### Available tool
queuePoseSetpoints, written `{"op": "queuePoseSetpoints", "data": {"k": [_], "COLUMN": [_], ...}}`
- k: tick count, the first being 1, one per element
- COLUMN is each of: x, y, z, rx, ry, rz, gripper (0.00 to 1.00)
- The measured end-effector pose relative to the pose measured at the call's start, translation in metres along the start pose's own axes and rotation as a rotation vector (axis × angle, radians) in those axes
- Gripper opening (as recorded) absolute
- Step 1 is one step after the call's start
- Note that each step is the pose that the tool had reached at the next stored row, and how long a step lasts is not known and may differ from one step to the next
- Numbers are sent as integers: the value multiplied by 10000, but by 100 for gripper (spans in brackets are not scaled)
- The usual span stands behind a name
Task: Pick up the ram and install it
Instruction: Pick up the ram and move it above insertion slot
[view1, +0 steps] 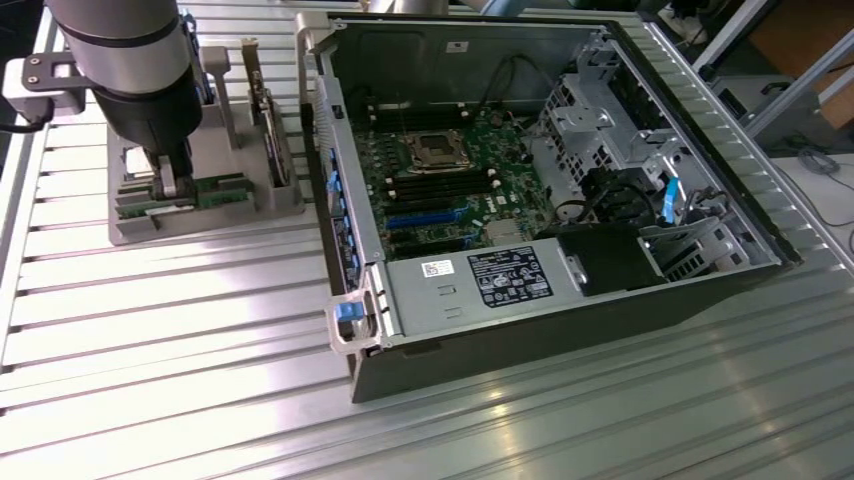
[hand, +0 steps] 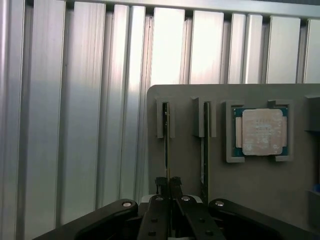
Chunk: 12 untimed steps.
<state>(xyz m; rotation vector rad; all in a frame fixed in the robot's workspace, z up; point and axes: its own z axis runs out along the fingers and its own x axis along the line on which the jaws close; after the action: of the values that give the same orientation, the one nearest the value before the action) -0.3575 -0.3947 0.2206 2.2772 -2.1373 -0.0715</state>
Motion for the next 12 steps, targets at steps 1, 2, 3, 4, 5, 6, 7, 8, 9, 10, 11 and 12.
{"op": "queuePoseSetpoints", "data": {"k": [1,2,3,4,5,6,7,8,9,10,11,12], "x": [0,0,0,-1,-1,-1,-1,-1,-1,-1,-1,-1], "y": [0,0,1,1,1,2,2,2,2,2,3,3], "z": [-4,-10,-17,-21,-27,-35,-40,-45,-48,-54,-60,-65], "rx": [0,0,0,1,0,1,1,0,0,0,-1,0], "ry": [0,0,-1,-1,0,-1,-1,0,0,0,1,0], "rz": [0,0,0,0,0,0,0,0,0,0,0,0], "gripper": [12,12,12,12,12,12,12,12,12,12,12,12]}}
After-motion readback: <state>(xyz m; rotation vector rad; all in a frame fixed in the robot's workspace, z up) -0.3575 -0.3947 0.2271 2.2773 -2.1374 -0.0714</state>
